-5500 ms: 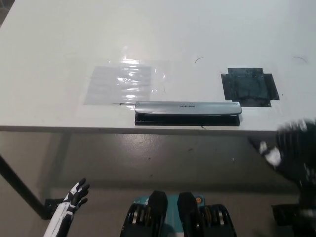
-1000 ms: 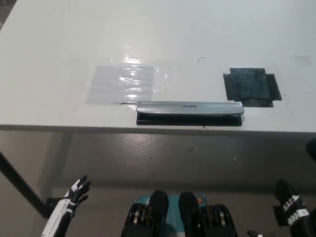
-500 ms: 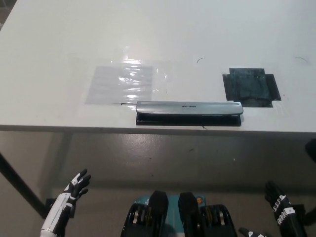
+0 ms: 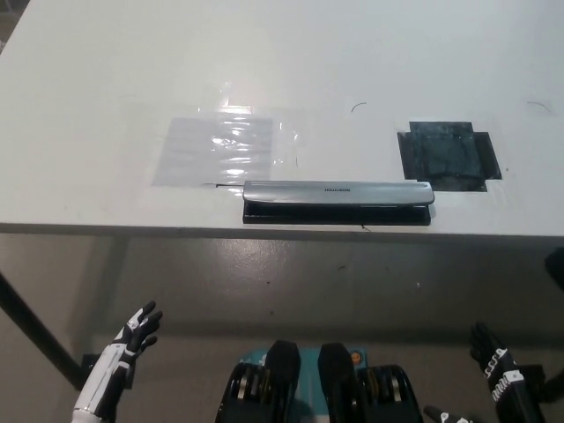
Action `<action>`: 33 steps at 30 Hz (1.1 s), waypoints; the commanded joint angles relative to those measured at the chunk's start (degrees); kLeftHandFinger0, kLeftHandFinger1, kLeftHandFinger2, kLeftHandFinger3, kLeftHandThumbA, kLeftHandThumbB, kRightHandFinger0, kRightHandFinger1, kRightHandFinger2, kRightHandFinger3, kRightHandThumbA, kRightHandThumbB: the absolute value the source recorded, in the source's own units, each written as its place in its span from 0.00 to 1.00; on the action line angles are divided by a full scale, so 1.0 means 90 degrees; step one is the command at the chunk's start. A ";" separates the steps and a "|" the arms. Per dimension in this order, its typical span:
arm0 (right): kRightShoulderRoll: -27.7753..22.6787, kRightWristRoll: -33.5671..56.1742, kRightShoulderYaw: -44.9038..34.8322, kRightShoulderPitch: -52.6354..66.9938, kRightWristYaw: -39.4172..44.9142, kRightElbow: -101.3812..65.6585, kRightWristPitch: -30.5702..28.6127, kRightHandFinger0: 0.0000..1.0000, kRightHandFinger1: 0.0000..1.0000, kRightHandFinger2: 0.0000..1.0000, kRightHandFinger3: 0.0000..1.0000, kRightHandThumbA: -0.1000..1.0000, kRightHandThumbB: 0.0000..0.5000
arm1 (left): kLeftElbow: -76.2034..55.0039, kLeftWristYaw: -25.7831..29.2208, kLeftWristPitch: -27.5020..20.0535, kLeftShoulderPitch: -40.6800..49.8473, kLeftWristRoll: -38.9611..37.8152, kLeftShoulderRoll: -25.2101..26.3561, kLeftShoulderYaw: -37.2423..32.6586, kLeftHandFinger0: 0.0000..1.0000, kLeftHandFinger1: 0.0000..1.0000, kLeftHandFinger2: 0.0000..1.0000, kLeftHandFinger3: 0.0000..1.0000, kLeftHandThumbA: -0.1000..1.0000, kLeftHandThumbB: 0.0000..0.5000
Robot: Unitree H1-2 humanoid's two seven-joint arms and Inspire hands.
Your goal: The paper pin puncher is placed at the center of the table and close to the robot and the robot uses its right fist to press on the paper pin puncher
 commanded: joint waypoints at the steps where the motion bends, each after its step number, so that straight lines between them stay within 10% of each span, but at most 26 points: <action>1: 0.0045 0.0026 -0.0039 -0.0114 0.0056 -0.0012 -0.0418 1.00 1.00 1.00 1.00 1.00 0.69 | -0.0095 -0.0060 -0.0175 -0.0084 0.0029 0.0099 -0.0004 1.00 1.00 1.00 1.00 1.00 0.42; 33: 0.0043 0.0205 -0.0052 -0.0128 0.0209 0.0058 -0.0477 1.00 1.00 1.00 1.00 1.00 0.68 | -0.0126 -0.0080 -0.0169 -0.0071 -0.0047 0.0107 0.0022 1.00 1.00 1.00 1.00 1.00 0.42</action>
